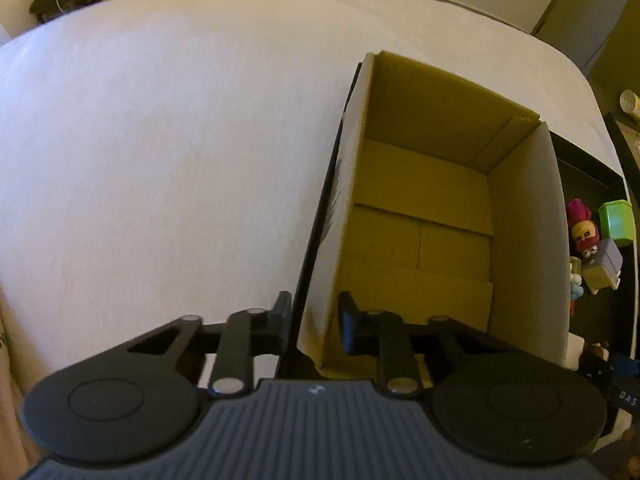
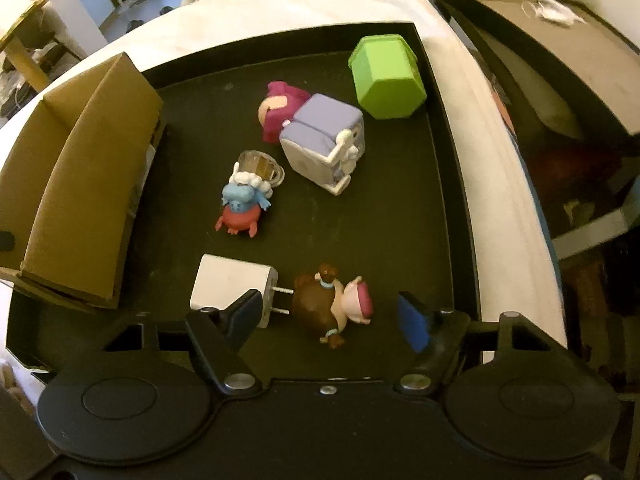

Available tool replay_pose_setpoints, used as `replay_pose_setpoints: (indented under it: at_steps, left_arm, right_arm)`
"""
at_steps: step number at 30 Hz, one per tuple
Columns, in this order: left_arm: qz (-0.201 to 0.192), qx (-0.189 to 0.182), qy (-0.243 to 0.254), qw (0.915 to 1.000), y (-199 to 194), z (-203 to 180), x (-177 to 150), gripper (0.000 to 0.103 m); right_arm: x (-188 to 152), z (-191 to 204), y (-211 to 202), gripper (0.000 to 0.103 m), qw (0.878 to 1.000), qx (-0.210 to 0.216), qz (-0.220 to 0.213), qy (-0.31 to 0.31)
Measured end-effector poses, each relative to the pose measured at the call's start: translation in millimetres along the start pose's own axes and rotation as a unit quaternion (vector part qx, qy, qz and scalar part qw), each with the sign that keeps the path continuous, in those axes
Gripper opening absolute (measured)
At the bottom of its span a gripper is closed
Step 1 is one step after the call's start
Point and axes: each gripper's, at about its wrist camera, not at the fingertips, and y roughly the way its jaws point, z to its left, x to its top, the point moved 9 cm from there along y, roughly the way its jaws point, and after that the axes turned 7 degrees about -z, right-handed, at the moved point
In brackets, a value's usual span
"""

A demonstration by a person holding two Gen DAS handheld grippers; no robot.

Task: Organize rigid objects
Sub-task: 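Move the left tool to the box wall while the right tool approaches the brown figurine, then grasp the brown-and-white figurine with the right gripper and lift it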

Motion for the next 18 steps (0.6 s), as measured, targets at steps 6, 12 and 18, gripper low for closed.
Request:
replay_pose_setpoints:
  at_steps: [6,12,18]
  left_arm:
    - [0.004,-0.004,0.02,0.9998,-6,-5,-2,0.012]
    - [0.006,-0.007,0.038,0.9993,-18,-9,-6,0.012]
    - [0.008,-0.008,0.05,0.9987,-27,-12,-12,0.012]
  right_arm:
    - [5,3,-2,0.056,1.0,0.012,0.001,-0.004]
    - [-3,-3,0,0.055,1.0,0.009,0.012,0.008]
    - [-10,-4,0,0.045,1.0,0.015,0.0,0.007]
